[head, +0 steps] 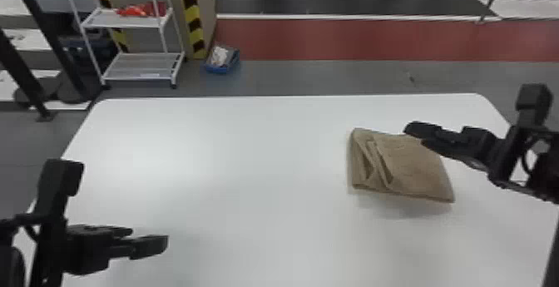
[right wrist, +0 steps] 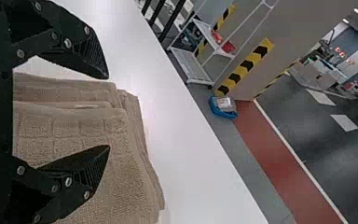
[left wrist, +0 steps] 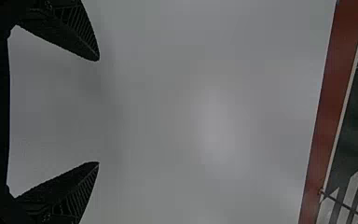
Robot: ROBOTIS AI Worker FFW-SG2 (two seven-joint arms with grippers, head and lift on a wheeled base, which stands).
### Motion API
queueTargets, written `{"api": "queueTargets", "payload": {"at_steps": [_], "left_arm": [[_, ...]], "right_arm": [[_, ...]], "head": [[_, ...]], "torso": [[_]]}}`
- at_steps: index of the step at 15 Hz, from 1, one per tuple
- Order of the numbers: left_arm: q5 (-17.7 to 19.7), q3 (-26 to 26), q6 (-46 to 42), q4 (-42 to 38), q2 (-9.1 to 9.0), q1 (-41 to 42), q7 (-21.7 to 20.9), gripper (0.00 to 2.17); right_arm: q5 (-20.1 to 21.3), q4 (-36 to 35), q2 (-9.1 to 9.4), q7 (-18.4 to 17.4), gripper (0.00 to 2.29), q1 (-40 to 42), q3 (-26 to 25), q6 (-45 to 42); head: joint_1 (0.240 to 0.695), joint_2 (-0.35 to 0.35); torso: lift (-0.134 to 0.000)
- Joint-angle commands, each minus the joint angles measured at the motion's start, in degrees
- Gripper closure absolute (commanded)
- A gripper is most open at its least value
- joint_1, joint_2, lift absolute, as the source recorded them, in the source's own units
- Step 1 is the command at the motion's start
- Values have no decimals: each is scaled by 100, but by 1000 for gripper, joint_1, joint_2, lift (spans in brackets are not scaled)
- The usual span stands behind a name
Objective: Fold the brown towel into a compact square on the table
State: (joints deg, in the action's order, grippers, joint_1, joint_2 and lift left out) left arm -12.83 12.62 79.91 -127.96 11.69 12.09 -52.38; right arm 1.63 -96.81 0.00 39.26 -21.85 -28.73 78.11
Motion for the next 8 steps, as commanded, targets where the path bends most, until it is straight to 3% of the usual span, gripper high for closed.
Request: {"api": "queueTargets", "payload": {"at_steps": [1, 2, 4, 5, 8], "left_arm": [[0, -14, -50, 78, 0, -40, -1, 90], [0, -23, -67, 122, 0, -67, 8, 90], [0, -40, -85, 201, 0, -120, 17, 90], [0, -58, -103, 236, 0, -137, 17, 90], [0, -23, -138, 271, 9, -146, 17, 90]], "right_arm": [[285, 83, 5, -165, 259, 5, 122, -361], [408, 224, 5, -174, 694, -21, 210, -555], [725, 514, 5, -305, 2027, -48, 535, -836], [866, 610, 5, -499, 2155, -39, 746, -1047], [1103, 971, 5, -850, 2155, -48, 1317, -1504]], "head": [[695, -11], [695, -25], [695, -32], [695, -32], [695, -26]], "torso": [[-125], [-125], [-125], [-125], [-125]]}}
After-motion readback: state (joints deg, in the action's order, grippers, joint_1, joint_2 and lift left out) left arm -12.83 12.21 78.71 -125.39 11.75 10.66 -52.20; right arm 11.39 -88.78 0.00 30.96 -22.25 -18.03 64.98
